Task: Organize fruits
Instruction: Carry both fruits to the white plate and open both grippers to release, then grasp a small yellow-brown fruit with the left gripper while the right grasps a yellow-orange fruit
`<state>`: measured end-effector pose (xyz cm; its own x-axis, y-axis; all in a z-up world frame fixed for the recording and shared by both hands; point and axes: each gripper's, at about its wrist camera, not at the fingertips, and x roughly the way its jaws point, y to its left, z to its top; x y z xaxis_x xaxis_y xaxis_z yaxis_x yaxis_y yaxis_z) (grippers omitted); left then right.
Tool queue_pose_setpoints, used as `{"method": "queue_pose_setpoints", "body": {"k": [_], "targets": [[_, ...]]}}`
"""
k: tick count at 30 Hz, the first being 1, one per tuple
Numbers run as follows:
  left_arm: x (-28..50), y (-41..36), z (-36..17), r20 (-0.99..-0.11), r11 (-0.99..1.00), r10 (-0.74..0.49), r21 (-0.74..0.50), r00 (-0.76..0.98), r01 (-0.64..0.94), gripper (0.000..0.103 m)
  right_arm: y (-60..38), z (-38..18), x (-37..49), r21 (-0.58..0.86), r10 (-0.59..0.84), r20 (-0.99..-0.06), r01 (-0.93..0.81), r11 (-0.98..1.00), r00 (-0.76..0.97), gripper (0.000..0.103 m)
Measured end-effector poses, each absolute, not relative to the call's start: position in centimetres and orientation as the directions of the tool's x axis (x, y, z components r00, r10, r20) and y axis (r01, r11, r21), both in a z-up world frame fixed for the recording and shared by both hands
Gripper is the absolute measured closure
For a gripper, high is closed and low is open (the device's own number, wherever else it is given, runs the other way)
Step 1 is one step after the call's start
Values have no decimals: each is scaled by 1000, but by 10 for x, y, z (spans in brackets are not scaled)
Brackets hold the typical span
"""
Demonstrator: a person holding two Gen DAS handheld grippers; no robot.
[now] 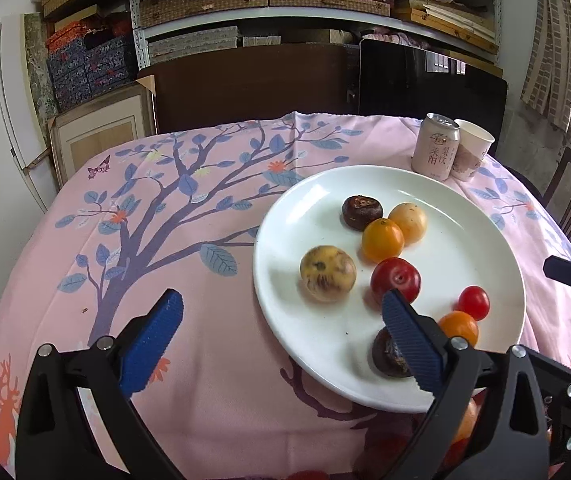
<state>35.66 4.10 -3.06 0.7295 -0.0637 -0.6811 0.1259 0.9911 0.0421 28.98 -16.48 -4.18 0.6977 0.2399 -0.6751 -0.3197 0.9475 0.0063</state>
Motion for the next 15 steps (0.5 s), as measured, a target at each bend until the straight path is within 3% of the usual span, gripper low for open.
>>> {"method": "queue_pose_setpoints", "body": {"k": [4, 11, 15], "targets": [[338, 42, -27, -704, 989, -60, 55, 707, 138, 5, -189, -37, 267, 46, 239, -675, -284, 958, 698, 4], [274, 55, -41, -704, 972, 51, 198, 709, 127, 5, -222, -48, 220, 62, 216, -701, -244, 968, 680, 4], [242, 66, -49, -721, 977, 24, 165, 692, 138, 5, -227, -61, 202, 59, 207, -702, -234, 971, 682, 4]]}}
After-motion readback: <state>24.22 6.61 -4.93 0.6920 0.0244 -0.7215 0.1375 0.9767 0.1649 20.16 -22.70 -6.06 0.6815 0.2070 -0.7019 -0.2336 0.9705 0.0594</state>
